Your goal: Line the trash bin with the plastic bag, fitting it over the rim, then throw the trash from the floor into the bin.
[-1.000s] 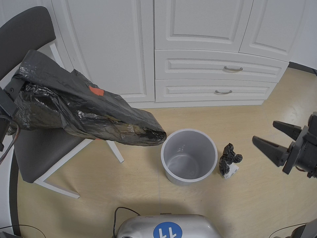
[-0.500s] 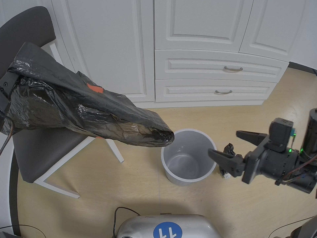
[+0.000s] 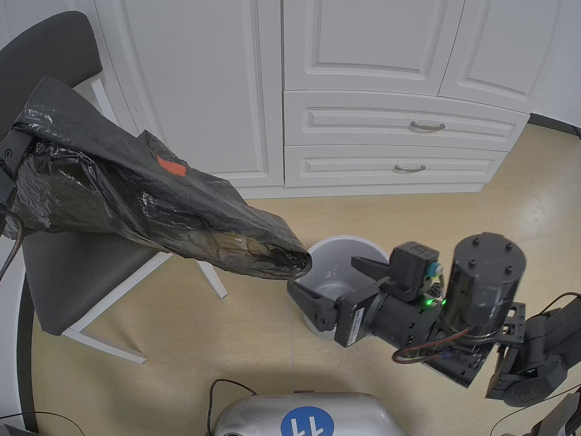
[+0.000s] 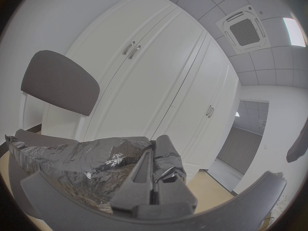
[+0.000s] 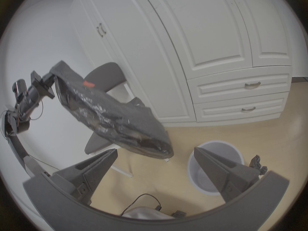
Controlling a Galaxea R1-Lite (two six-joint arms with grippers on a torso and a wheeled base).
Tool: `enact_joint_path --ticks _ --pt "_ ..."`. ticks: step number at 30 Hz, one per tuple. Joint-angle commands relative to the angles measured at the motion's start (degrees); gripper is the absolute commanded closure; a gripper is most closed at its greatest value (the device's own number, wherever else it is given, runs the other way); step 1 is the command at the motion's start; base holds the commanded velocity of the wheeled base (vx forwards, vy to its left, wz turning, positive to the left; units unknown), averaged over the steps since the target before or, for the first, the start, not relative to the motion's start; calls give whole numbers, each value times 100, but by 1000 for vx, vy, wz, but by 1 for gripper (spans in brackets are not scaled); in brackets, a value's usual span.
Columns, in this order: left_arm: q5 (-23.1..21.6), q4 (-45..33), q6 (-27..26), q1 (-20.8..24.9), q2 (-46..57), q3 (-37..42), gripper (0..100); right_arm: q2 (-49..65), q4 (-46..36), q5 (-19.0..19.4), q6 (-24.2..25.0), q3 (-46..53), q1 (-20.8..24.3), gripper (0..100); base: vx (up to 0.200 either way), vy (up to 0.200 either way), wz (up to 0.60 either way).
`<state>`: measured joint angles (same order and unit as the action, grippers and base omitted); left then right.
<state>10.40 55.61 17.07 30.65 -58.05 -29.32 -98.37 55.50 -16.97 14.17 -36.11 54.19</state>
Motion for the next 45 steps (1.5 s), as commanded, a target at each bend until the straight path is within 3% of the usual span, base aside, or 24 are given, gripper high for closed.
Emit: enact_joint_path --ticks 1,4,6,15,20,24,29,45 --pt "6 2 -2 -6 4 -4 100 -517 31 -8 34 -72 92 0 0 0 0" --pt "6 2 -2 -6 4 -4 100 -605 39 -35 165 -186 92 0 0 0 0" --pt "6 2 -2 -6 13 -12 100 -719 39 -263 403 -397 74 0 0 0 0" --pt "-3 2 -2 3 31 5 100 -1053 48 -474 491 -740 13 0 0 0 0" --pt "-3 2 -2 3 31 14 100 -1519 101 -966 763 -1285 -31 0 0 0 0" --pt "-3 2 -2 3 31 14 100 -1580 101 -1019 807 -1452 -101 0 0 0 0" --pt "-3 2 -2 3 31 5 100 -1739 127 -1388 974 -1803 -180 0 0 0 0" --pt "-3 2 -19 3 163 5 100 -1826 92 -1362 983 -1803 -365 0 0 0 0"
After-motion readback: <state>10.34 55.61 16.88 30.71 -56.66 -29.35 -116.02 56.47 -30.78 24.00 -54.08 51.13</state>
